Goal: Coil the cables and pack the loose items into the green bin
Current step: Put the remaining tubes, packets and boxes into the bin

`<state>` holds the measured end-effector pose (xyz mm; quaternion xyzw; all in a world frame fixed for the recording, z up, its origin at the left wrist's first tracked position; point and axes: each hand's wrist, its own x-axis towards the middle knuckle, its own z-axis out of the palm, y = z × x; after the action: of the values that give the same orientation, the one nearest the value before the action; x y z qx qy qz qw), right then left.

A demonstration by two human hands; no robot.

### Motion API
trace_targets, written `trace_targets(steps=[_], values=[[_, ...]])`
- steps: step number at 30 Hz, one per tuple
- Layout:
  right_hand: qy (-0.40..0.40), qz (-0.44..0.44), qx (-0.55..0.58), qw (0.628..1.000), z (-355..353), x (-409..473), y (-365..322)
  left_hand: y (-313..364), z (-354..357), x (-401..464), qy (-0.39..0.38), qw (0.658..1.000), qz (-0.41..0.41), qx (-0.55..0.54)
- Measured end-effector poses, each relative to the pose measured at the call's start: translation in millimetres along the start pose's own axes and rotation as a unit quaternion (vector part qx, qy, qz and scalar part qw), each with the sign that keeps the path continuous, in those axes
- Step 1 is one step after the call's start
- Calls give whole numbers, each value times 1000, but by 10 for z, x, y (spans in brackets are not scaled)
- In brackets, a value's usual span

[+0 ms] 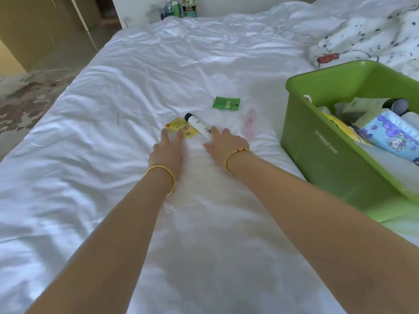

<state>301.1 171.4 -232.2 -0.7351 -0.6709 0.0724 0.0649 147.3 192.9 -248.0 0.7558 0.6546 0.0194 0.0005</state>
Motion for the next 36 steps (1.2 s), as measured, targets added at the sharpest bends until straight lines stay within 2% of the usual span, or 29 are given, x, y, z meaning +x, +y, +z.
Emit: trace_targets(steps=[3,7,11,16,21,24,27,30,34,36], values=[[-6,30,5,1000,114,125,-23,-14,21,132,-6,1000,17,5],[2,25,-4,1000,147,245,-24,-34,15,294,-5,998,36,60],[1,8,-27,1000,99,267,-6,-57,-33,304,35,987,78,139],[-43,15,-60,997,3,112,4,-1,-152,285,84,979,106,154],[-40,35,-13,999,-56,-117,26,38,-151,237,34,988,81,130],[3,24,22,999,-36,-112,9,21,-130,268,19,983,80,165],[70,-24,-20,997,-18,34,2,-8,-116,402,12,984,76,161],[57,-49,-15,997,35,191,-25,-16,-100,564,-6,991,79,104],[75,-48,-50,995,74,297,-35,-34,-139,687,-17,989,89,114],[63,-37,-75,995,26,325,-26,-76,-148,644,-14,994,82,75]])
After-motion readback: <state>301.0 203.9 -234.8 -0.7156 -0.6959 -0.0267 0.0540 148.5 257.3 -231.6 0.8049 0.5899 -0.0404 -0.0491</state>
